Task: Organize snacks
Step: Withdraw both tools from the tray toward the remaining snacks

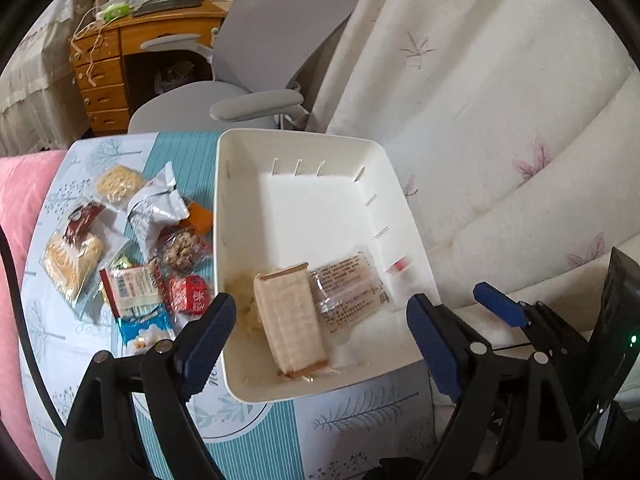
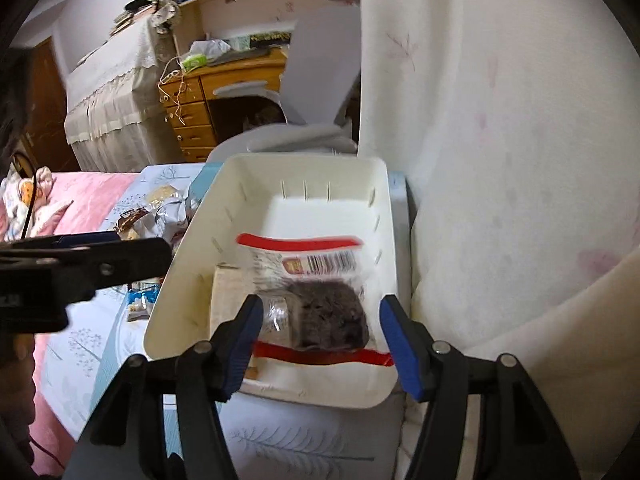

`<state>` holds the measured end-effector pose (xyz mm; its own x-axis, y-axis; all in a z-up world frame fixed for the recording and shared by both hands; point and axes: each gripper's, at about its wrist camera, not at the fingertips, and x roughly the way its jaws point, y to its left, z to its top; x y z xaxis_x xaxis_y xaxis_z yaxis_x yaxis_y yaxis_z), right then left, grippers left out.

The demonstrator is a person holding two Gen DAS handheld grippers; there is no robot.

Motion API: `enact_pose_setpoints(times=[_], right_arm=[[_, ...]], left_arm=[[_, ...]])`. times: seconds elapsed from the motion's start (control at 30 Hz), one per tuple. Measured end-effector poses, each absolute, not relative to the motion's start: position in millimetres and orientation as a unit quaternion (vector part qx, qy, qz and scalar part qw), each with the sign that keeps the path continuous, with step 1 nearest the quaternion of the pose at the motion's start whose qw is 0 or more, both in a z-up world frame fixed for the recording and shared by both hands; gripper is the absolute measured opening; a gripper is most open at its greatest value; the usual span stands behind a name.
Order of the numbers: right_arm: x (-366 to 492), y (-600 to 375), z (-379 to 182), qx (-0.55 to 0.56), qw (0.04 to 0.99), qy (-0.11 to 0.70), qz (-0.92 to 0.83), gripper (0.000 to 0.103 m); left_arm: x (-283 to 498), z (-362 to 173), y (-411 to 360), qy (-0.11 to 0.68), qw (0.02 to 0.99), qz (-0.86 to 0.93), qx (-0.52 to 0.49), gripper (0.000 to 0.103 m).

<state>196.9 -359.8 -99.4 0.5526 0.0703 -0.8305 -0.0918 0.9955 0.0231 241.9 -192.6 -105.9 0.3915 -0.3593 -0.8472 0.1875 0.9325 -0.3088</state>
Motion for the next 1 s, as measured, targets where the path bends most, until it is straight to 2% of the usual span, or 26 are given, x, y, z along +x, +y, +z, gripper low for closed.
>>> enact_pose_setpoints(times=[0.7, 1.0], right_arm=[[165, -334, -137, 0.108, 0.831, 0.546, 0.025, 0.061], [140, -300, -146, 0.183, 0.805, 0.563, -0.031, 0.061]], left_arm=[[165, -133, -93, 0.563, 0.812, -0.120, -0.100, 0.086], [146, -127, -26, 0.581, 0.800, -0.136, -0.062, 0.088]])
